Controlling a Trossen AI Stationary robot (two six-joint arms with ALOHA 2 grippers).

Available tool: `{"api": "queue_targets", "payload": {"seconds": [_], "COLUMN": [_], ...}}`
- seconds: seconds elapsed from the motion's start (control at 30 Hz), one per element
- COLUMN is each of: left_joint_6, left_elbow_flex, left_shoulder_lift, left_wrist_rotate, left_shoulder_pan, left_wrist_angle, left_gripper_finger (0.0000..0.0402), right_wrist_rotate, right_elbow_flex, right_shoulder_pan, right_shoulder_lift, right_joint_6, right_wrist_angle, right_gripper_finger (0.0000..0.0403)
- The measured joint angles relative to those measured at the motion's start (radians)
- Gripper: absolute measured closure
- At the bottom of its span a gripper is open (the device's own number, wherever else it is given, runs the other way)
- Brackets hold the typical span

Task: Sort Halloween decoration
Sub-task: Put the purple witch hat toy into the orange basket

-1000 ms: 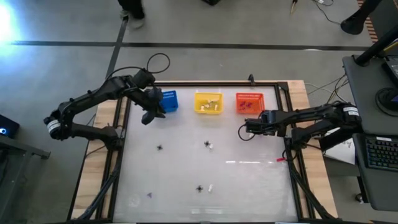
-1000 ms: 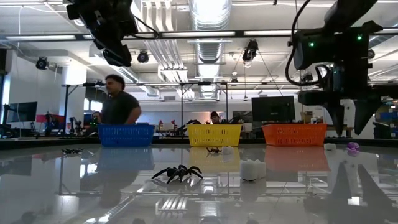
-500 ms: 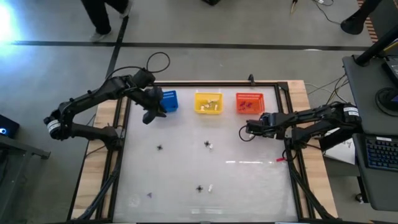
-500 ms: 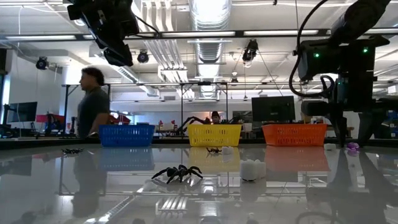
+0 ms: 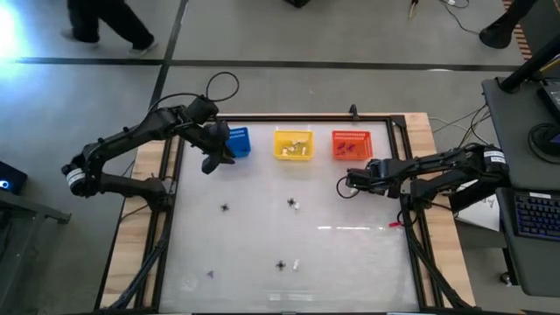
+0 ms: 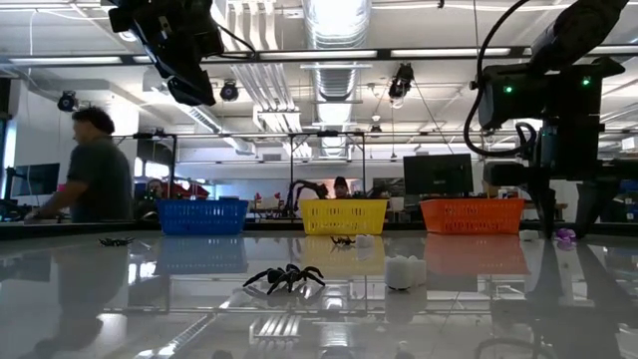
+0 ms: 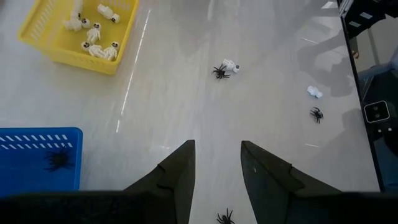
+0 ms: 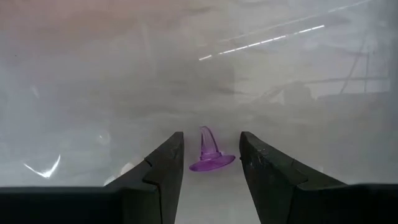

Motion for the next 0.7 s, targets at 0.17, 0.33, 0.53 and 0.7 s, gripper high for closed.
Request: {"api": "queue_targets", "payload": {"seconds": [0.17,0.33,0.53,0.7], "left_joint_6": [0.000,0.000,-0.007,-0.018], "left_elbow_flex": [0.000,0.000,0.000,0.000], "left_shoulder_lift": [0.000,0.000,0.000,0.000], "left_wrist_rotate": [0.000,0.000,0.000,0.000], "left_shoulder_pan": [0.000,0.000,0.000,0.000], "left_wrist_angle": [0.001,0.005,0.025,0.040], "left_gripper_finger": [0.0290,0.0290,0.0290,0.0290], "right_wrist_rotate": [-0.029,-0.038,-0.032,-0.034], "right_elbow_flex": [0.000,0.000,-0.005,-0.005], "right_shoulder_pan": [0.000,0.000,0.000,0.000], "right_shoulder_lift": [0.000,0.000,-0.001,-0.001], "right_joint_6": [0.002,0.000,0.000,-0.010], "right_wrist_angle": [0.001,0.004,0.006,0.007], "right_gripper_finger": [0.0255,0.0275,0.0315,0.0349]}}
